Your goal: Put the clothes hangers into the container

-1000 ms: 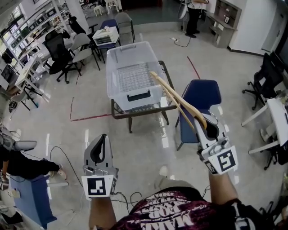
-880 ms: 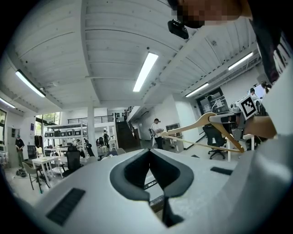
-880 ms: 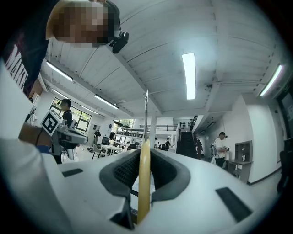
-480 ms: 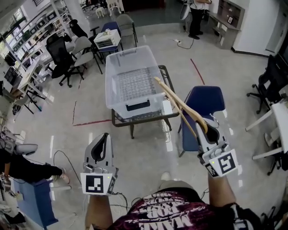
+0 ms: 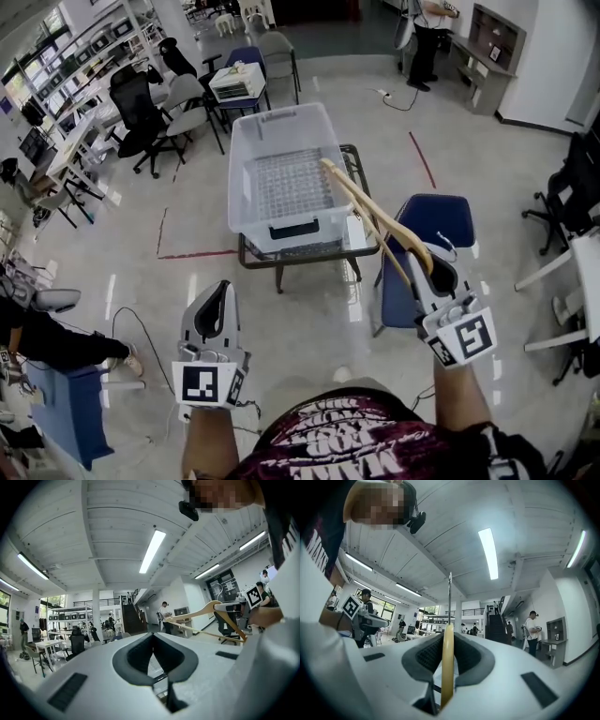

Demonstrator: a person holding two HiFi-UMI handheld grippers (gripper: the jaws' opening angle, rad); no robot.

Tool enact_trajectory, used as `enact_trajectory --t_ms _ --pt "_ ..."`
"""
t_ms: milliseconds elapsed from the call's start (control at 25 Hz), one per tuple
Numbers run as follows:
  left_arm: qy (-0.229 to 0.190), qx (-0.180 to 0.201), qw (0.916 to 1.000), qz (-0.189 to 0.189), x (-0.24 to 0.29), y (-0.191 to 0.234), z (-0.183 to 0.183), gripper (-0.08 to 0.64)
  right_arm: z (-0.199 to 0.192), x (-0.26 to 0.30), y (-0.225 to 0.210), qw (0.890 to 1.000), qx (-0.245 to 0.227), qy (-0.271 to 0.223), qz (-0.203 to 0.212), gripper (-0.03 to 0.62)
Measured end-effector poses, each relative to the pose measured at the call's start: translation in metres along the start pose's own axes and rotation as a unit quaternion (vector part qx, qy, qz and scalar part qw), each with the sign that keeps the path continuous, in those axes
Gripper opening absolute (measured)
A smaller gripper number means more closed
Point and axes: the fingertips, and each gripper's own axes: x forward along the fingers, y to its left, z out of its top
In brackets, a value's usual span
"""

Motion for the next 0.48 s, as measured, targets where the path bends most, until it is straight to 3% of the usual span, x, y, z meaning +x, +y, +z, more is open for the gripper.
enact_trajectory --t_ms 480 --pt "-0.005 -0.007 0.9999 0.015 -0.007 0.021 -0.006 0.006 0.008 0.018 0.014 1.0 -0.009 -0.006 0.006 0.061"
